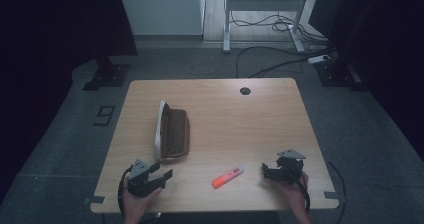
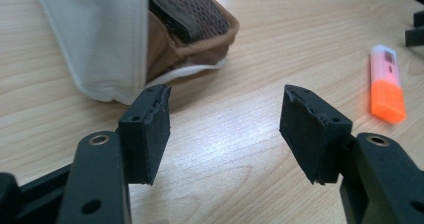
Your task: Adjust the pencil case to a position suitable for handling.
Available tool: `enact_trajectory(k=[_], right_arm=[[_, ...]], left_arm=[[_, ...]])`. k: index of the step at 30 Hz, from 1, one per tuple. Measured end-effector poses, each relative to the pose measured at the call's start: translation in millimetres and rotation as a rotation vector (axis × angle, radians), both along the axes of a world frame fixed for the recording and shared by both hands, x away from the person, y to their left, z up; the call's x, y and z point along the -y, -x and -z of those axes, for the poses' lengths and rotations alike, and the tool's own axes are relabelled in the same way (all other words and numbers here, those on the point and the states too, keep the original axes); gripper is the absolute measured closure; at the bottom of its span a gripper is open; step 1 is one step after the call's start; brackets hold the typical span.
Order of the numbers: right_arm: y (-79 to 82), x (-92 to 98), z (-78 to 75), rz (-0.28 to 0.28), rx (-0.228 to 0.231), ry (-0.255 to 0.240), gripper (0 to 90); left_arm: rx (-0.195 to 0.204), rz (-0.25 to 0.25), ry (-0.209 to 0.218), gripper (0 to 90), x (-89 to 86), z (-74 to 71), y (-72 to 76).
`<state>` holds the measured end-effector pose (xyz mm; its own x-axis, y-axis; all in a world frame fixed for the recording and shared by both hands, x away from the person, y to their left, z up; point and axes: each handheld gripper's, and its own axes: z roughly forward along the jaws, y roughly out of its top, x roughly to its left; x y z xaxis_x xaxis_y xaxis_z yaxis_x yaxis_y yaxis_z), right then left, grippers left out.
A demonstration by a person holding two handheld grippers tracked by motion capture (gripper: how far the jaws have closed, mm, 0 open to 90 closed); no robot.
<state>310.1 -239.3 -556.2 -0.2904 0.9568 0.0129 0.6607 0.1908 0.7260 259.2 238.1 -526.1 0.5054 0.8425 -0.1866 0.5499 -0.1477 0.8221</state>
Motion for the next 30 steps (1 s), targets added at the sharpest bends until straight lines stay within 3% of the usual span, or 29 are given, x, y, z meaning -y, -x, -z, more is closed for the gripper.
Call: enact_trajectory(k=[15, 30], right_arm=[[0.0, 0.0, 0.0, 0.0, 0.0, 0.0, 4.1], [0.0, 0.0, 0.0, 0.0, 0.0, 0.0, 4.1]], left_arm=[[0.047, -0.055, 0.017, 34.8, -13.5, -17.7, -0.3], [0.061, -0.104, 0.007, 32.0, -14.3, -26.6, -25.3]])
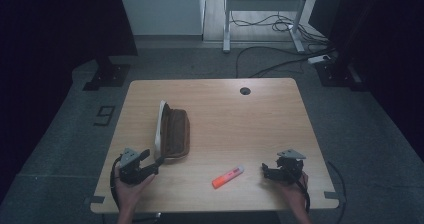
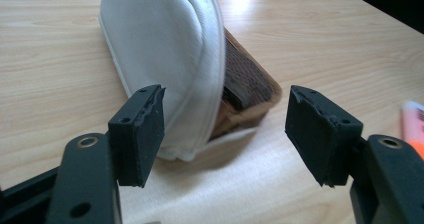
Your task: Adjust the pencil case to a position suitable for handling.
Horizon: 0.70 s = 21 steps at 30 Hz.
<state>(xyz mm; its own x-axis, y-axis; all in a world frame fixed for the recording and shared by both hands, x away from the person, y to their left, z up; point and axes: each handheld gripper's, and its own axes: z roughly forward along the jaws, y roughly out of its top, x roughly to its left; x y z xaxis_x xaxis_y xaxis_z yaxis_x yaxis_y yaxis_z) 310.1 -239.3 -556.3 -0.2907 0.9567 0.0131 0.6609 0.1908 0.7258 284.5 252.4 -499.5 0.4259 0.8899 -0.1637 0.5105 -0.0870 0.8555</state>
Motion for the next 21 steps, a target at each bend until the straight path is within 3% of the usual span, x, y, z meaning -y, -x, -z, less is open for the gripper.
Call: enact_trajectory(k=[11, 14, 21], right_arm=[[0.0, 0.0, 0.0, 0.0, 0.0, 0.0, 4.1], [0.0, 0.0, 0.0, 0.0, 0.0, 0.0, 4.1], [0.0, 0.0, 0.0, 0.0, 0.0, 0.0, 4.1]], left_arm=[[-0.026, -0.035, -0.033, 29.5, 8.8, 3.2, -34.8], [-0.037, -0.057, -0.056, 32.0, 10.1, 7.2, -45.0], [-0.058, -0.079, -0.061, 43.0, 10.6, 11.8, -49.8]])
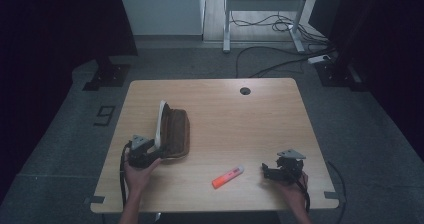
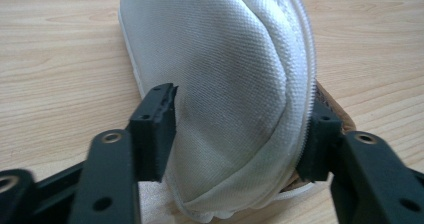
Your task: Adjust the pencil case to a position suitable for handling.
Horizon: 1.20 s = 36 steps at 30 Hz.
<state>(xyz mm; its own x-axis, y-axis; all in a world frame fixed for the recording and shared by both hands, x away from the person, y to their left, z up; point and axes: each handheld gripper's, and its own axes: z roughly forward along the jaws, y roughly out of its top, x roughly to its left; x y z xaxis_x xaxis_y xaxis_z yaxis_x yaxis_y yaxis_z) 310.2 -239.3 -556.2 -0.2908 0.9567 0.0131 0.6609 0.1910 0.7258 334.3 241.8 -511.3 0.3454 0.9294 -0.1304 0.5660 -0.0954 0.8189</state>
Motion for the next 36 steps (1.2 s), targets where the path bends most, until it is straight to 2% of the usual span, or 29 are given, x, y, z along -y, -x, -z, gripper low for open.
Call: enact_trajectory(k=[3, 5, 7, 8, 12, 14, 17, 20, 25, 30, 33, 34, 36], right_arm=[[-0.7, 0.2, -0.1, -0.006, -0.001, 0.001, 4.1], [-0.7, 0.1, 0.1, -0.005, 0.001, 0.0, 4.1], [-0.7, 0.2, 0.0, -0.006, 0.0, 0.001, 4.1], [-0.7, 0.2, 0.0, -0.006, 0.0, 0.001, 4.1], [-0.7, 0.2, 0.0, -0.006, 0.0, 0.001, 4.1], [-0.7, 0.2, 0.0, -0.006, 0.0, 0.001, 4.1], [-0.7, 0.2, 0.0, -0.006, 0.0, 0.001, 4.1], [-0.7, 0.2, 0.0, -0.006, 0.0, 0.0, 4.1], [-0.7, 0.2, -0.1, -0.006, 0.0, 0.001, 4.1], [-0.6, 0.2, -0.1, -0.006, -0.001, 0.001, 4.1], [-0.6, 0.2, -0.1, -0.006, 0.0, 0.001, 4.1], [-0.7, 0.1, 0.1, -0.005, 0.001, 0.0, 4.1], [-0.7, 0.2, -0.1, -0.006, -0.001, 0.001, 4.1]], left_arm=[[0.002, -0.023, -0.009, 51.8, 0.9, 1.4, -0.3], [0.003, -0.046, -0.012, 54.0, 1.1, 2.0, -0.2], [0.002, -0.07, -0.006, 60.9, 0.4, 3.1, -0.4], [0.001, -0.088, -0.003, 60.9, 0.0, 3.5, -0.4], [0.001, -0.146, 0.003, 71.5, -2.7, 4.8, -0.7], [-0.003, -0.171, 0.02, 76.9, -5.8, 5.6, -1.8], [0.003, -0.193, 0.057, 80.2, -9.9, 4.8, -2.2], [0.007, -0.195, 0.082, 80.7, -13.1, 2.7, -2.0], [0.041, -0.195, 0.16, 83.1, -22.2, -4.7, 2.6], [0.059, -0.178, 0.185, 83.8, -27.7, -9.6, 7.0], [0.068, -0.168, 0.218, 84.1, -31.4, -11.1, 9.6], [0.078, -0.162, 0.242, 84.5, -33.8, -12.9, 11.4], [0.083, -0.159, 0.25, 84.6, -34.7, -14.3, 12.5]])
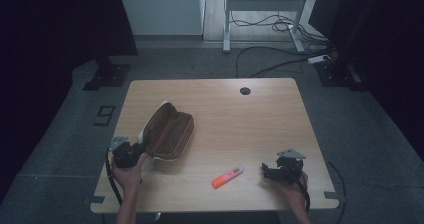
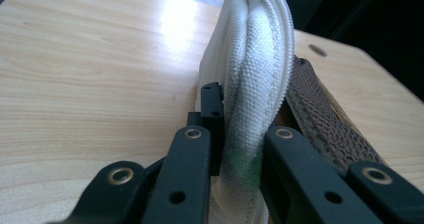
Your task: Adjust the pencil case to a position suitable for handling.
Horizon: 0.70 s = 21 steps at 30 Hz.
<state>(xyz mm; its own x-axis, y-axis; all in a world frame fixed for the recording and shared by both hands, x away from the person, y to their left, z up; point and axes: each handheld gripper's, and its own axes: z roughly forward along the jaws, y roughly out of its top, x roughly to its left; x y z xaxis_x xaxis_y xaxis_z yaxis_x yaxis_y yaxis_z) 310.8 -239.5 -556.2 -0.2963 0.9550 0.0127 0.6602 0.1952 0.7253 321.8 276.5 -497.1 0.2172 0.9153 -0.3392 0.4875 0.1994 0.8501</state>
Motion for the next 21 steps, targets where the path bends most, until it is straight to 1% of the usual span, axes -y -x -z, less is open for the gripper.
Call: enact_trajectory(k=[5, 8, 13, 16, 17, 21], right_arm=[[0.0, -0.1, 0.1, 0.001, 0.001, -0.001, 4.1], [0.0, 0.0, 0.0, 0.0, 0.0, 0.0, 4.1], [0.0, -0.1, 0.1, 0.001, 0.001, -0.001, 4.1], [0.0, 0.0, 0.0, 0.0, 0.0, 0.0, 4.1], [0.0, 0.0, 0.1, 0.0, 0.001, -0.001, 4.1], [0.0, 0.0, 0.0, 0.0, 0.0, 0.0, 4.1]], left_arm=[[0.03, 0.02, 0.037, 84.7, -3.3, -9.3, 4.9], [0.043, 0.028, 0.042, 84.8, -4.1, -13.2, 6.9], [0.051, 0.049, 0.055, 84.9, -4.0, -15.7, 8.1], [0.057, 0.069, 0.068, 84.9, -3.8, -16.6, 8.3], [0.063, 0.081, 0.081, 84.9, -3.5, -17.6, 8.4], [0.069, 0.097, 0.087, 84.9, -2.0, -20.3, 9.1]])
